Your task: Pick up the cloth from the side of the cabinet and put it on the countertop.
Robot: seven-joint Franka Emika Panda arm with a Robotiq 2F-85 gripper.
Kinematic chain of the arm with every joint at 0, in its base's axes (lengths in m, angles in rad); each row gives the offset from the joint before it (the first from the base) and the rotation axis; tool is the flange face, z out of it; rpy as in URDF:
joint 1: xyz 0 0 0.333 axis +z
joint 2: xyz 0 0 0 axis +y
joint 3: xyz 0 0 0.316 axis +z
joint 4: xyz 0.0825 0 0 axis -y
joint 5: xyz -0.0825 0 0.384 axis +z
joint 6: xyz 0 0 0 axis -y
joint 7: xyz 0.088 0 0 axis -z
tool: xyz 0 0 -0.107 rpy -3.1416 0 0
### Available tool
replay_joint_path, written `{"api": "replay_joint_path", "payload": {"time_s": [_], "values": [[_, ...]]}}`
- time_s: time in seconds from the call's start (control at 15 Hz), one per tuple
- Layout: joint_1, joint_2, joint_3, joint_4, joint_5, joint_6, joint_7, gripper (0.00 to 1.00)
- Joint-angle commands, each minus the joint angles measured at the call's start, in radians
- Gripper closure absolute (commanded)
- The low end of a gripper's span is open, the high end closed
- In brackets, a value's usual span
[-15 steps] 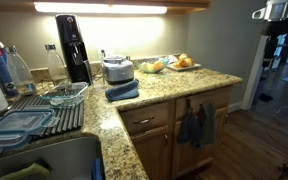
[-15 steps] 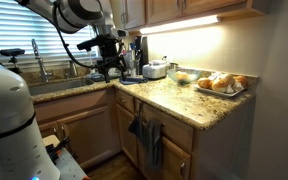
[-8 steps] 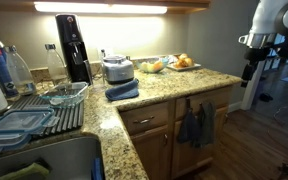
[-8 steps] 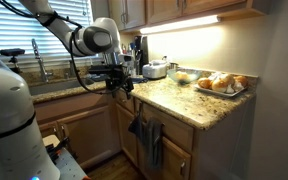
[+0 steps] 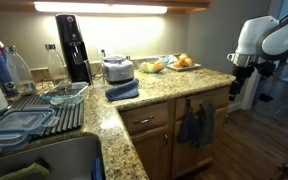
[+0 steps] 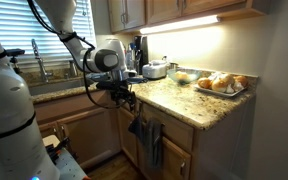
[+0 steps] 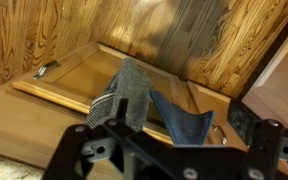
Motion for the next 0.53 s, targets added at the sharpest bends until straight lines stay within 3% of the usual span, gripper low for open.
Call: {"api": "replay_joint_path", "payload": {"time_s": [0.0, 0.13, 0.47], "values": [[-0.005, -0.002, 0.005, 0.001, 0.002, -0.003, -0.002, 0.0], [-0.005, -0.006, 0.005, 0.002, 0.002, -0.003, -0.002, 0.0], [0.002, 0.179, 0.04, 0.024, -0.03, 0.248, 0.031, 0.0]]}}
